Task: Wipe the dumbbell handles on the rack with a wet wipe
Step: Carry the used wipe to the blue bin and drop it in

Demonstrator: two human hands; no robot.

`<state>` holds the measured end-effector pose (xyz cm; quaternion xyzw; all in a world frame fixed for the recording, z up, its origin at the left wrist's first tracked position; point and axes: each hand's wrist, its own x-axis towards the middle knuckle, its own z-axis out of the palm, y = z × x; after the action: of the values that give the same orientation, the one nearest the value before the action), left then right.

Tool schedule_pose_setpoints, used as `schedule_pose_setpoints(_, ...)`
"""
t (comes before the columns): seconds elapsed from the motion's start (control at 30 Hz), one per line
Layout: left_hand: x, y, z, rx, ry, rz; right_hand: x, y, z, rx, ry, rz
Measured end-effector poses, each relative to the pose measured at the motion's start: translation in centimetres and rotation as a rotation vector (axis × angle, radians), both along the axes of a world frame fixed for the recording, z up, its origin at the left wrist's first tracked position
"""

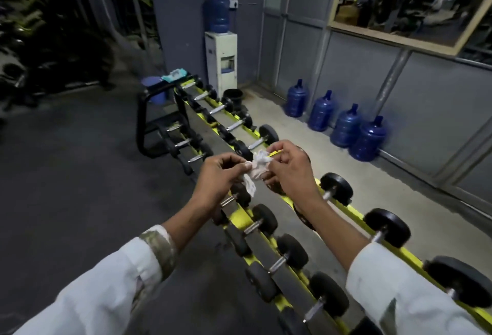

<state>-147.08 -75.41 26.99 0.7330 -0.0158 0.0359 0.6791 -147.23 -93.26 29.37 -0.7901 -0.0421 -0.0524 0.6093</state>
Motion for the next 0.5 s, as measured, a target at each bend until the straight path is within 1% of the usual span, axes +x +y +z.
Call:
schedule_pose_setpoints(0.07, 2.1, 2.3, 0.3, -0.033, 0.007, 0.04, 2.7, 3.0, -0.3, -0.076, -0.061, 0.03)
schedule_pose_setpoints(0.17, 5.5, 5.4, 0.1, -0.08, 0.016, 0.092, 7.1, 6.8, -1.6, -0.231, -0.169, 0.132)
schedule_pose_setpoints(0.27, 9.5, 8.7, -0.3, -0.111, 0.022, 0.164, 11.2, 10.3, -2.5, -0.265, -0.152, 0.256)
schedule_pose_setpoints(0.33, 12.3, 11.0, -0.8, -0.091, 0.03, 0.189, 14.1, 12.3, -2.8, -0.209, -0.095, 0.341)
schedule_pose_setpoints(0.37, 14.8, 12.6, -1.1, -0.083, 0.025, 0.205, 16.8, 13.5, -3.0, -0.151, -0.054, 0.372)
schedule_pose_setpoints(0.47, 18.7, 15.8, -1.3, -0.038, 0.004, 0.241, 21.6, 15.8, -2.9, 0.072, 0.09, 0.42)
schedule_pose_setpoints(0.5, 20.4, 16.9, -1.4, -0.026, -0.001, 0.249, 23.8, 16.8, -2.9, 0.105, 0.116, 0.438)
